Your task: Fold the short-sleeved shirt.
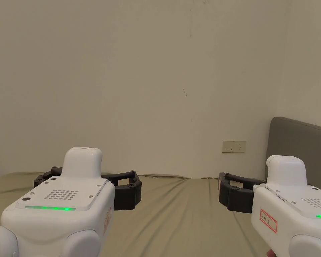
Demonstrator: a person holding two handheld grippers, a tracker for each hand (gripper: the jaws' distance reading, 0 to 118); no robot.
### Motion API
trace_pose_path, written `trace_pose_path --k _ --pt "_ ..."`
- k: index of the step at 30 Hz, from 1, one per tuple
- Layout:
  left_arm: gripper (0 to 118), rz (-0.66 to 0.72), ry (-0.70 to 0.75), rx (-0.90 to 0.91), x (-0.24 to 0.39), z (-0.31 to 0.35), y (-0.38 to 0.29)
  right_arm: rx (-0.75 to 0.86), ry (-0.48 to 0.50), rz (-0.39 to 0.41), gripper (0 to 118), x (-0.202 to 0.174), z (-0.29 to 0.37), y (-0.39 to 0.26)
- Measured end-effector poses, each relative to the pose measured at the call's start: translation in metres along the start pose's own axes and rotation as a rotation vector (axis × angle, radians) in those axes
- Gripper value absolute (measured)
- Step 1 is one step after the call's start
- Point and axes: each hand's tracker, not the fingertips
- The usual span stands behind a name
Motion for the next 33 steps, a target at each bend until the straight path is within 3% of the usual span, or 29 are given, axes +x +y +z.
trace_pose_path --k 15,23,27,28,29,30,33 --pt "118 0.013 0.010 0.001 -0.003 0.001 -0.001 0.025 -0.024 0.023 118 -0.004 0.003 0.001" --pt "118 0.112 -0.016 0.036 -0.011 0.003 -0.001 0.025 -0.024 0.020 118 -0.004 0.003 0.000" --pt "118 0.050 0.039 0.013 -0.012 0.005 -0.001 0.022 -0.032 0.007 114 -0.003 0.005 -0.002" --pt "106 0.031 -0.018 0.031 -0.012 0.008 -0.003 0.022 -0.041 0.007 94 -0.002 0.007 -0.003" --pt "23 0.028 -0.047 0.057 -0.013 0.009 -0.005 0.029 -0.065 0.011 26 -0.002 0.007 -0.004" --pt "0 0.039 -0.030 0.014 -0.012 0.004 -0.006 0.004 -0.104 0.020 4 -0.001 0.003 -0.005" --pt "0 0.056 -0.094 -0.042 -0.015 -0.006 -0.021 -0.046 0.010 -0.042 4 0.014 0.006 -0.011"
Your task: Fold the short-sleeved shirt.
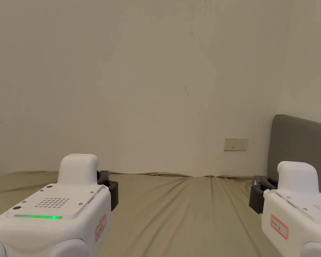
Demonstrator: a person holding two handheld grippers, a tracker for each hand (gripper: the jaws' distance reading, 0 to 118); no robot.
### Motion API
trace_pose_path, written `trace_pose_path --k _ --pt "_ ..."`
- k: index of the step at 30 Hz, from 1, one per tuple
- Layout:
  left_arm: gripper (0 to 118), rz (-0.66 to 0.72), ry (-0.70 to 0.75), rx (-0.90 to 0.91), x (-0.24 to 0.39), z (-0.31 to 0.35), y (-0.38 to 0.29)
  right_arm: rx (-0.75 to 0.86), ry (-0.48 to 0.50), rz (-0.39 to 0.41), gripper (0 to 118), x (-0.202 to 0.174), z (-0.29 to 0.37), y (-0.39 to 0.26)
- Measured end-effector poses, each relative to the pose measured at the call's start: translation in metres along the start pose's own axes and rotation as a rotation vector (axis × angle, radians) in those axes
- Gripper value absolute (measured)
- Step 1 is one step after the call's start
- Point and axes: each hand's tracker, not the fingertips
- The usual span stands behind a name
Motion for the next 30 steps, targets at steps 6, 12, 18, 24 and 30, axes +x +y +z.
trace_pose_path --k 6,12,18,24,30 --pt "0 -0.018 0.154 -0.013 -0.028 0.012 -0.016 -0.019 -0.183 0.156 4 -0.004 -0.011 -0.016" --pt "0 0.042 0.423 -0.030 -0.122 0.073 -0.029 -0.031 0.195 0.146 4 -0.135 -0.045 -0.011" --pt "0 0.089 0.618 -0.047 -0.193 0.147 -0.034 -0.072 0.714 0.149 4 -0.279 -0.025 -0.032" --pt "0 0.075 0.519 -0.128 -0.199 0.113 -0.050 -0.071 0.711 0.246 4 -0.294 -0.019 -0.058" --pt "0 0.051 0.352 -0.335 -0.210 -0.006 -0.107 -0.183 0.641 0.217 4 -0.254 -0.044 -0.072"
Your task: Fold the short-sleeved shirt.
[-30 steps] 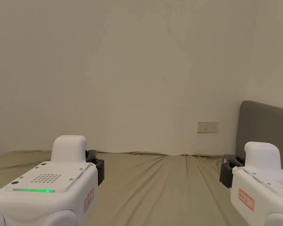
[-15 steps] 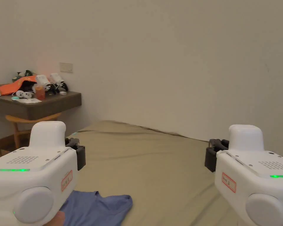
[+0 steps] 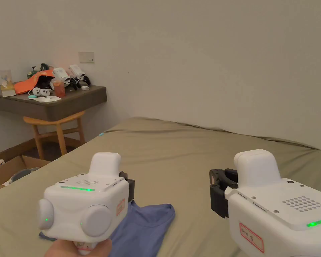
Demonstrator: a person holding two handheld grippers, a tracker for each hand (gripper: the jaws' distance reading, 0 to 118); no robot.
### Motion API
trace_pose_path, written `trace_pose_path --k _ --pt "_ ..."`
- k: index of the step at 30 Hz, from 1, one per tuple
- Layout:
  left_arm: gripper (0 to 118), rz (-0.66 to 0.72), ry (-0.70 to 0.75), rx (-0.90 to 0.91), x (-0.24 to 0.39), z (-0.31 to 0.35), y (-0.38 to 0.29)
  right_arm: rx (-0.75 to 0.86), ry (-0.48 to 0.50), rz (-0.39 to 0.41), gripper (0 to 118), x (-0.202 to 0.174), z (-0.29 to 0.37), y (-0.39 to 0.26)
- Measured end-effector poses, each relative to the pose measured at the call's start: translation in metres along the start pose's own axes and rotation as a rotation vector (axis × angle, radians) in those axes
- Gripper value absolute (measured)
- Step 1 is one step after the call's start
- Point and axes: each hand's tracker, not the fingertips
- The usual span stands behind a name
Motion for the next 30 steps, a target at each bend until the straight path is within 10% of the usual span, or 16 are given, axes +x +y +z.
trace_pose_path --k 12,13,14,16,24,30 --pt "2 -0.035 -0.041 -0.529 0.037 -0.253 -0.112 -0.219 -0.119 -0.056 4 0.066 0.007 -0.061" --pt "29 -0.047 -0.026 -0.526 0.039 -0.263 -0.120 -0.232 -0.125 -0.058 4 0.070 0.007 -0.065" --pt "98 -0.085 0.002 -0.533 0.043 -0.272 -0.127 -0.245 -0.134 -0.059 4 0.073 0.006 -0.068" --pt "113 -0.109 0.036 -0.615 0.046 -0.287 -0.141 -0.263 -0.147 -0.053 4 0.079 0.004 -0.073" --pt "112 -0.033 0.069 -0.667 0.034 -0.281 -0.143 -0.290 -0.158 -0.111 4 0.094 0.002 -0.088" --pt "28 0.082 -0.027 -0.611 -0.002 -0.276 -0.138 -0.282 -0.132 -0.174 4 0.100 0.011 -0.091"
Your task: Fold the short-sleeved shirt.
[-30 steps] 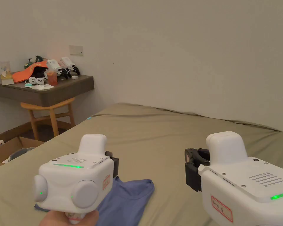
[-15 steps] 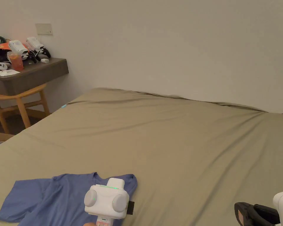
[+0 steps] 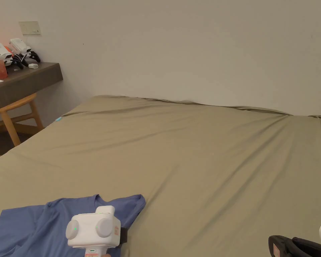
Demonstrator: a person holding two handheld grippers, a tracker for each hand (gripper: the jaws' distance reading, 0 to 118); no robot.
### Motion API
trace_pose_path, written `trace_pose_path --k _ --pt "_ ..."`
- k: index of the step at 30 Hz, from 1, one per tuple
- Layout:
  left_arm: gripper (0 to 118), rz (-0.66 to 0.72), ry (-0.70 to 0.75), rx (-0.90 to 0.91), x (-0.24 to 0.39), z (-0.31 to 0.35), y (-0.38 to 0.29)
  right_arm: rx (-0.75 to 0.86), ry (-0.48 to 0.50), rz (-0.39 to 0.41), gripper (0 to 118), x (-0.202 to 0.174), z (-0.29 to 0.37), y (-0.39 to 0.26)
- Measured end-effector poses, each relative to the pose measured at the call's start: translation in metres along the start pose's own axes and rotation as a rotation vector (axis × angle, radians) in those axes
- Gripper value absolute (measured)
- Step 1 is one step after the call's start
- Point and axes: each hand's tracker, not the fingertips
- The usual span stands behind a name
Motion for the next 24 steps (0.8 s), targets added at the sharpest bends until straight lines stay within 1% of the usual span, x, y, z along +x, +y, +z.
trace_pose_path --k 1,2,3,4,6,7,8,10,12,13,15,16,18,22,24 --pt "4 0.026 -0.010 0.002 -0.007 -0.005 0.004 0.004 0.006 -0.012 4 0.002 0.002 0.000" --pt "3 0.066 0.050 -0.007 -0.017 -0.006 0.004 0.008 0.012 -0.024 4 0.004 0.004 0.000" --pt "3 0.120 0.014 -0.006 -0.026 -0.005 0.003 0.010 0.014 -0.030 4 0.006 0.006 0.000" --pt "3 0.201 -0.083 -0.015 -0.035 -0.005 0.002 0.012 0.013 -0.033 4 0.007 0.007 0.001" --pt "3 0.232 -0.098 -0.050 -0.042 -0.008 0.002 0.024 0.007 -0.036 4 0.009 0.012 0.001" --pt "3 0.195 -0.073 -0.020 -0.039 -0.001 0.001 0.033 0.003 -0.037 4 0.010 0.016 0.002" --pt "3 0.180 -0.082 0.005 -0.036 0.005 0.002 0.041 -0.002 -0.040 4 0.012 0.020 0.003" --pt "2 0.163 -0.109 0.035 -0.024 0.021 0.007 0.066 -0.019 -0.057 4 0.017 0.028 0.004" --pt "2 0.142 -0.152 0.101 -0.008 0.045 0.017 0.095 -0.044 -0.076 4 0.024 0.037 0.004" --pt "2 0.118 -0.172 0.121 0.005 0.060 0.023 0.114 -0.071 -0.092 4 0.029 0.043 0.005" --pt "2 0.048 -0.163 0.145 0.034 0.080 0.033 0.152 -0.108 -0.130 4 0.042 0.055 0.006" --pt "2 0.019 -0.190 0.158 0.052 0.091 0.037 0.165 -0.128 -0.144 4 0.049 0.063 0.006" --pt "2 -0.055 -0.271 0.172 0.100 0.114 0.037 0.184 -0.215 -0.166 4 0.064 0.081 0.005" --pt "2 -0.236 -0.447 0.179 0.221 0.151 0.026 0.212 -0.387 -0.178 4 0.097 0.128 0.002" --pt "2 -0.322 -0.503 0.183 0.287 0.165 0.011 0.233 -0.464 -0.188 4 0.112 0.157 -0.002"
